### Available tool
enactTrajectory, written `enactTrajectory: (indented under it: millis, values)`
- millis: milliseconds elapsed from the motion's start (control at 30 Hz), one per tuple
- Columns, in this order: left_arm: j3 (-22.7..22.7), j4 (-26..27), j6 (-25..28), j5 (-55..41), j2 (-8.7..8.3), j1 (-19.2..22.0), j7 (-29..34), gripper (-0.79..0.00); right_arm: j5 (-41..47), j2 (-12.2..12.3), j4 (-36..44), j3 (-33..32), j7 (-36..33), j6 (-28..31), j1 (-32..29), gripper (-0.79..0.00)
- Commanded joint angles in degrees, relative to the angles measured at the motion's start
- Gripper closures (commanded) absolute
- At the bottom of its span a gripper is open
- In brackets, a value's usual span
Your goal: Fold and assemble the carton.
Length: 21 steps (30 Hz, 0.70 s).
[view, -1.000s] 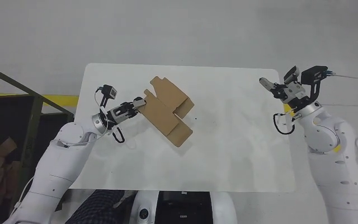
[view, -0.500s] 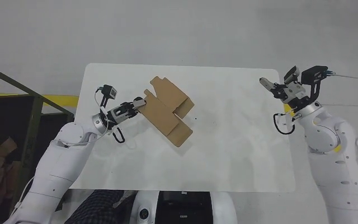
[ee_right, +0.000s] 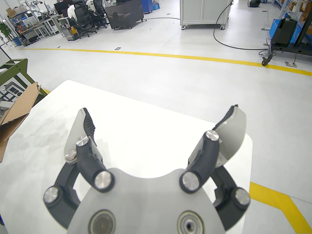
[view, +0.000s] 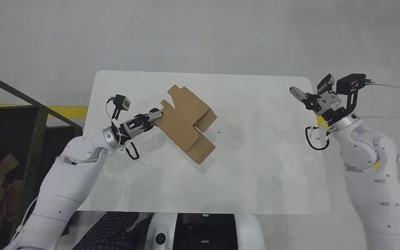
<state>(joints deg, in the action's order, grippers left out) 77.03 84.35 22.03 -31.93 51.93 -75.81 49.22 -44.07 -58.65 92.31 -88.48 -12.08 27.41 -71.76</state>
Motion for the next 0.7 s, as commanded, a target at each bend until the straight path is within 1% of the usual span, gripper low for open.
enactTrajectory:
  millis: [0, 333, 467, 667]
  values:
    - [0.0, 0.0, 0.0, 0.0, 0.0, 0.0, 0.0, 0.0, 0.0, 0.0, 0.0, 0.0, 0.0, 0.0, 0.0, -0.785]
    - [-0.49, 0.44, -0.75, 0.49, 0.15, 0.3, -0.03, 0.0, 0.0, 0.0, 0.0, 0.0, 0.0, 0.0, 0.0, -0.785]
    - [-2.42, -2.36, -0.98, 0.21, 0.75, 3.1, 1.17, 0.0, 0.0, 0.0, 0.0, 0.0, 0.0, 0.0, 0.0, -0.785]
    - [-7.21, -6.72, 0.35, 2.12, 2.25, 9.59, 1.74, 0.0, 0.0, 0.0, 0.0, 0.0, 0.0, 0.0, 0.0, -0.785]
